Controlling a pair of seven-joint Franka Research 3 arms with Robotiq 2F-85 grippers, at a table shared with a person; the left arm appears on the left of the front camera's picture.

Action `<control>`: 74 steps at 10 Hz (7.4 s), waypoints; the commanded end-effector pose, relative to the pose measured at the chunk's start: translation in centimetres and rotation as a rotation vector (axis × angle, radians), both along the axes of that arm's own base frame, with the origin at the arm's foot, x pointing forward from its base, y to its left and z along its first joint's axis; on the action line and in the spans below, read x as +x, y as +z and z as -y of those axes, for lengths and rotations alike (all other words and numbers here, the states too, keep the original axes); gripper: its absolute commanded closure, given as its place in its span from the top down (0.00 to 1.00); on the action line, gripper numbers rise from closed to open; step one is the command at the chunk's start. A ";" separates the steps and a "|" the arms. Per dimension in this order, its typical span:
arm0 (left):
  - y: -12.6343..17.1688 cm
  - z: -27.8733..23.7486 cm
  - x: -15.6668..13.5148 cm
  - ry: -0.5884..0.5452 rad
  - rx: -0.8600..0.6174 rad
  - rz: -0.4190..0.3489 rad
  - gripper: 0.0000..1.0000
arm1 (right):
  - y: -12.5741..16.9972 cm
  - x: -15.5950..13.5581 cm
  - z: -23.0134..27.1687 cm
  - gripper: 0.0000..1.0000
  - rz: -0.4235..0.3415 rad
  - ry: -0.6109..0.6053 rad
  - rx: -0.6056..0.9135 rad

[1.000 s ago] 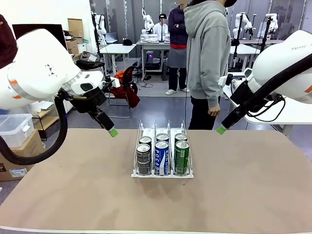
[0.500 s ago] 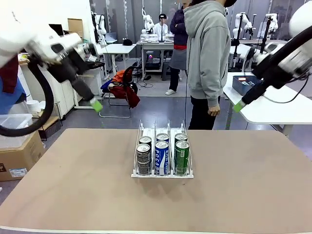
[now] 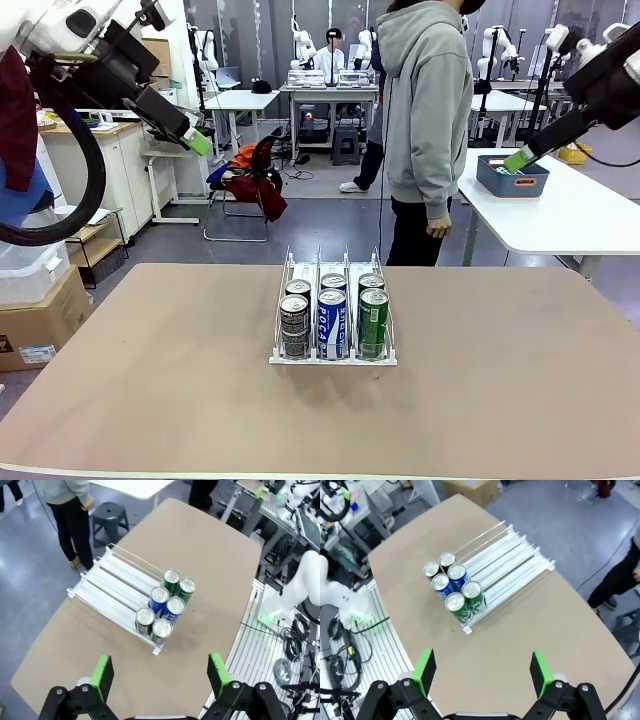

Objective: Fill the beverage cans into the dispenser.
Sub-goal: Pick up the Ionic drink handed by the human.

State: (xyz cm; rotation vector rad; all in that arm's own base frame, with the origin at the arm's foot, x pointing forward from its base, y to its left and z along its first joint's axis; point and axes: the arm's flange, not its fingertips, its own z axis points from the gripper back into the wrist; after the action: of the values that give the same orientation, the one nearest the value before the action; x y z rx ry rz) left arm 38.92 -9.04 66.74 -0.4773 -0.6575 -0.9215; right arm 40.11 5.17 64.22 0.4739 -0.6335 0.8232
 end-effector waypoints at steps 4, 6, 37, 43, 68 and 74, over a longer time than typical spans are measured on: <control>-1.2 0.2 -0.5 0.073 0.045 0.031 1.00 | 3.5 -0.2 -0.3 1.00 0.081 -0.143 -0.037; 0.2 0.1 0.3 0.061 -0.007 0.017 1.00 | 3.3 -0.2 0.5 1.00 0.066 -0.105 0.014; 8.4 1.3 -2.2 0.053 -0.019 0.039 1.00 | 12.4 -0.2 0.9 1.00 0.128 -0.130 -0.040; 8.4 1.3 -2.2 0.053 -0.019 0.039 1.00 | 12.4 -0.2 0.9 1.00 0.128 -0.130 -0.040; 8.4 1.3 -2.2 0.053 -0.019 0.039 1.00 | 12.4 -0.2 0.9 1.00 0.128 -0.130 -0.040; 8.4 1.3 -2.2 0.053 -0.019 0.039 1.00 | 12.4 -0.2 0.9 1.00 0.128 -0.130 -0.040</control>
State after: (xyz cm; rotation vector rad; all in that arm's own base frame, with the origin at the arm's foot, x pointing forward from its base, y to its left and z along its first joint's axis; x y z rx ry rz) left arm 36.77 -10.29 75.16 -0.4450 -0.7171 -0.8769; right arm 40.01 4.33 76.72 0.3403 -0.7477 0.7502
